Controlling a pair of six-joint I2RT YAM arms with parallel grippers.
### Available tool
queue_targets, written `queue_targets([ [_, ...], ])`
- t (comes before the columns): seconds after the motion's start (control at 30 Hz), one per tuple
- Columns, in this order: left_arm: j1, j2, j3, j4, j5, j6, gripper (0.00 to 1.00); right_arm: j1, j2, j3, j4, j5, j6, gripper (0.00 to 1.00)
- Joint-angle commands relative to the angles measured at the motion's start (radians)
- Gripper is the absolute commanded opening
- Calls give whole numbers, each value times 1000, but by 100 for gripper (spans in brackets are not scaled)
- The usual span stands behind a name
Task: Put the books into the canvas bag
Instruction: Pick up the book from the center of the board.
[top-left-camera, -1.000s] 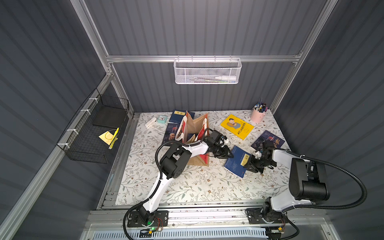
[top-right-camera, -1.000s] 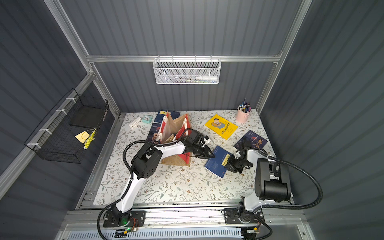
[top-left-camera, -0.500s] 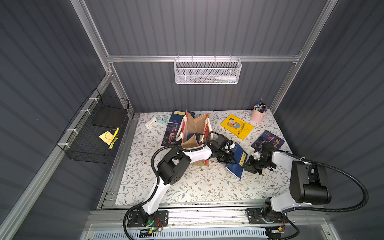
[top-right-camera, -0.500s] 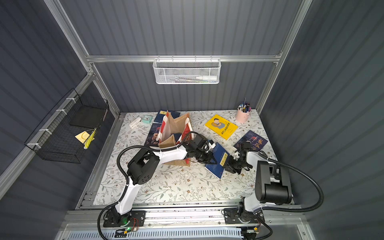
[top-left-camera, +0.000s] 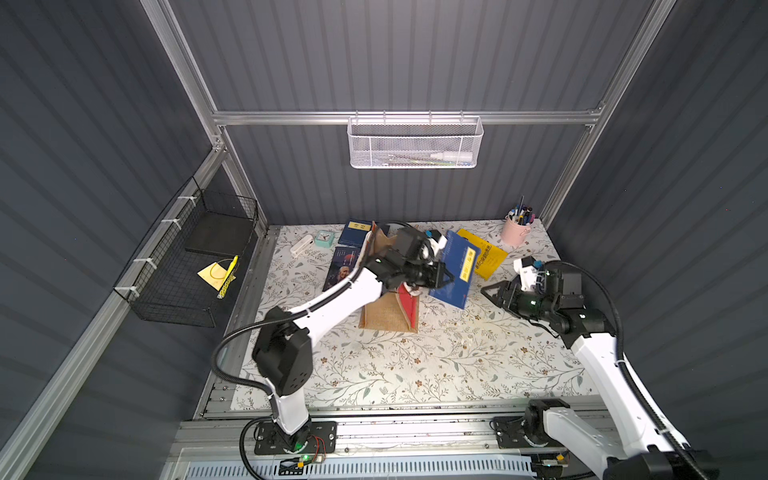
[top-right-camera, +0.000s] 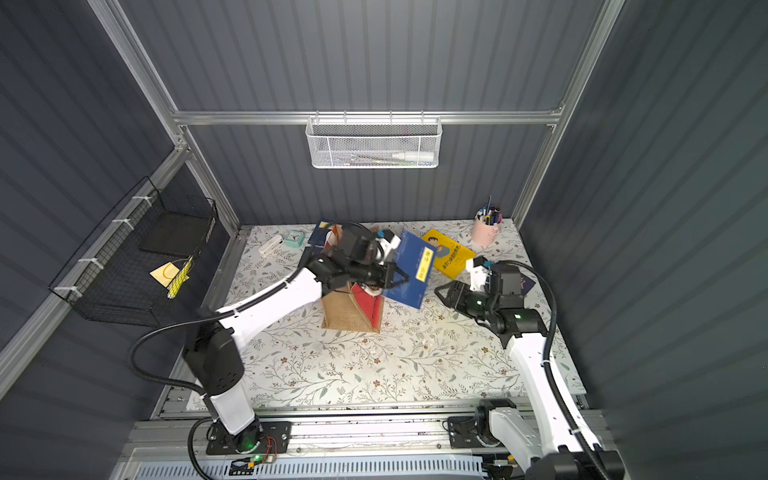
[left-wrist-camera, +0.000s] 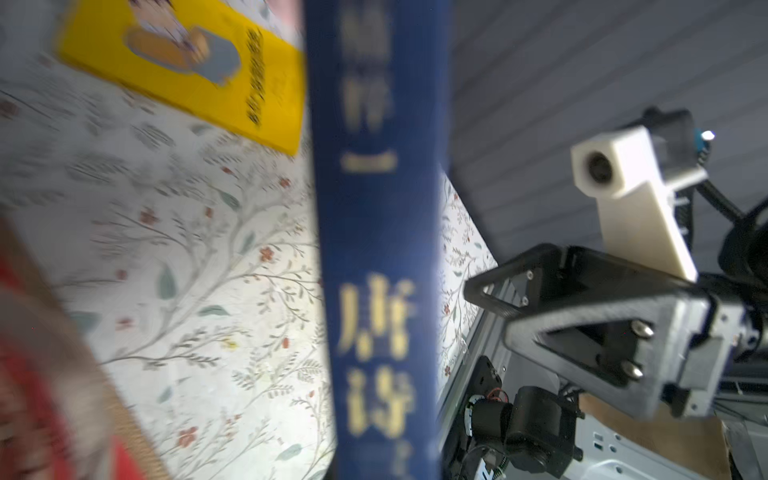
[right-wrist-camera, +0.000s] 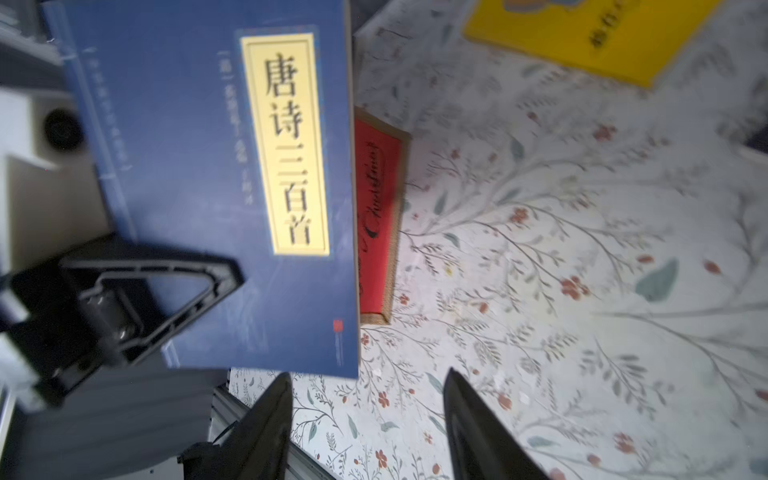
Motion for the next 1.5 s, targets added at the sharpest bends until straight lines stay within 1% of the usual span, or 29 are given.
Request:
queue_targets([
  [0.0, 67, -134, -13, -86, -32, 98, 0, 127, 11, 83, 78, 16, 8, 68],
  [0.07, 108, -202, -39, -95, 4, 111, 0, 200, 40, 132, 125, 16, 10, 73],
  [0.17, 169, -286, -95, -65, 108, 92, 0, 289, 100, 199, 203, -9, 16, 77],
  [0.27, 222, -357, -166, 45, 250, 31, 0, 328, 168, 248, 269, -54, 44, 81],
  [0.3, 232, -378, -216, 93, 291, 8, 0, 335, 190, 259, 295, -75, 59, 82],
  [0.43, 241, -410, -265, 208, 412, -53, 0, 353, 249, 289, 397, -145, 117, 83],
  [0.53, 244, -420, -289, 268, 462, -94, 0, 361, 307, 317, 430, -180, 134, 84],
  [0.63, 247, -434, -311, 330, 481, -131, 0, 361, 336, 343, 409, -183, 124, 84],
  [0.73, 252, -440, -316, 357, 498, -153, 0, 362, 348, 338, 454, -213, 153, 84],
  [0.77, 253, -442, -320, 371, 502, -163, 0, 362, 353, 334, 479, -231, 171, 82],
  [0.83, 260, -441, -327, 387, 511, -178, 0, 361, 364, 317, 566, -280, 233, 72],
  [0.87, 263, -440, -330, 389, 514, -182, 0, 361, 366, 309, 601, -293, 261, 65],
  [0.93, 271, -436, -335, 390, 515, -185, 0, 360, 367, 296, 652, -305, 304, 47],
  [1.0, 275, -432, -339, 396, 517, -194, 0, 360, 364, 295, 658, -302, 316, 28],
  [1.03, 276, -429, -339, 396, 517, -198, 1, 359, 361, 296, 655, -301, 318, 20],
  [1.07, 277, -426, -339, 395, 515, -199, 6, 359, 358, 296, 652, -301, 315, 15],
  [1.1, 280, -424, -338, 392, 511, -202, 16, 359, 356, 298, 645, -296, 314, 11],
  [1.13, 284, -423, -334, 389, 507, -207, 28, 356, 352, 301, 631, -287, 307, 7],
  [1.17, 288, -424, -333, 386, 500, -211, 43, 356, 349, 303, 619, -282, 302, 4],
  [1.2, 293, -425, -328, 376, 489, -214, 56, 352, 348, 310, 601, -280, 292, 2],
  [1.23, 302, -427, -322, 367, 478, -215, 61, 350, 348, 318, 579, -278, 280, 0],
  [1.27, 309, -427, -319, 366, 477, -221, 63, 351, 349, 325, 557, -278, 268, 0],
  [1.33, 330, -422, -306, 368, 485, -236, 64, 351, 357, 339, 526, -281, 247, 0],
  [1.4, 343, -407, -291, 379, 514, -255, 56, 350, 362, 347, 513, -280, 235, 0],
  [1.47, 349, -387, -273, 393, 541, -269, 43, 351, 378, 361, 490, -278, 218, 0],
])
